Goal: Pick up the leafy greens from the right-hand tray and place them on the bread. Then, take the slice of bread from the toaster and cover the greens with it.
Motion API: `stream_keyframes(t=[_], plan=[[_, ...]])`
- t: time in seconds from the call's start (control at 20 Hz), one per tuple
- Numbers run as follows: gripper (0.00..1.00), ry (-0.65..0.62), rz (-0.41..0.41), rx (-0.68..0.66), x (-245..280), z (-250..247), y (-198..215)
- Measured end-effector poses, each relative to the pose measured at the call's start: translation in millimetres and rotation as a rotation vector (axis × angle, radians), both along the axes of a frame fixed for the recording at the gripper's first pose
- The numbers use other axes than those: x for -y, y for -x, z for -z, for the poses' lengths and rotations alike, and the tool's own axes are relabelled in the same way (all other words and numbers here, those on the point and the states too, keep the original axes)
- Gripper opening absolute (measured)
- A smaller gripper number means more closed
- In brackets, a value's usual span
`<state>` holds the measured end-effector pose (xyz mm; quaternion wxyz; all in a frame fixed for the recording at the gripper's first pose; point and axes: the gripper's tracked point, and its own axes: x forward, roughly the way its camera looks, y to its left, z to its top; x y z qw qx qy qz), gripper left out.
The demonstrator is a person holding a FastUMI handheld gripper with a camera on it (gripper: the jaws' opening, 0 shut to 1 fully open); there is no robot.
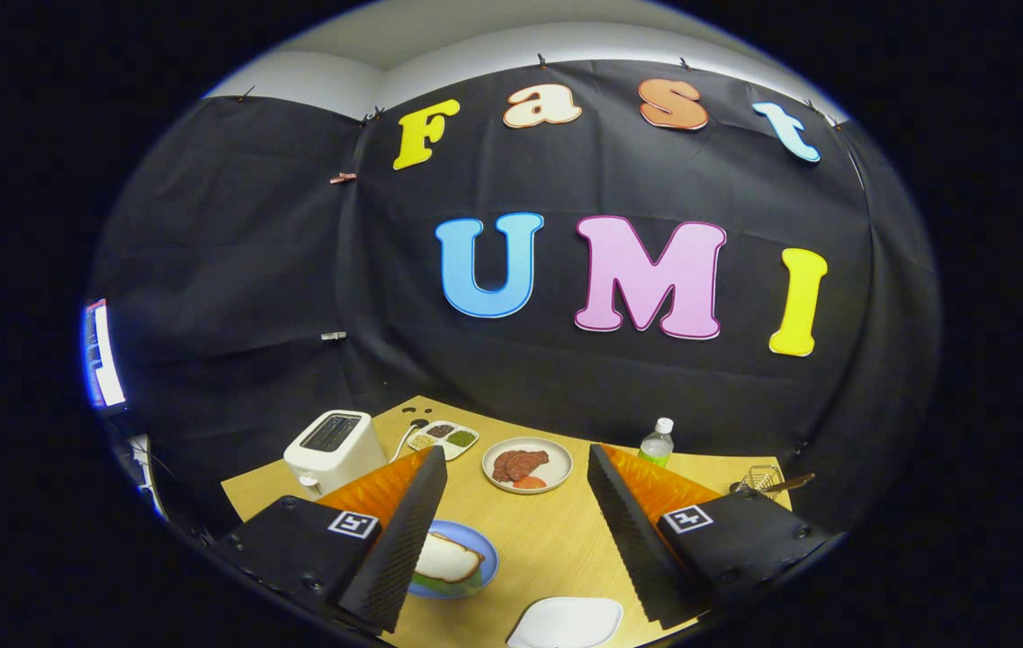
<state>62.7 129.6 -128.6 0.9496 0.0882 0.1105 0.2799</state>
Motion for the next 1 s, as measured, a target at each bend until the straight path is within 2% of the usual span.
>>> stream_keyframes(t=[0.3,1.0], plan=[[0.98,0.001,-0.032,-0.009,-7.8,7.1,-6.8],[0.98,-0.001,-0.012,-0.107,-25.4,57.8,-32.0]])
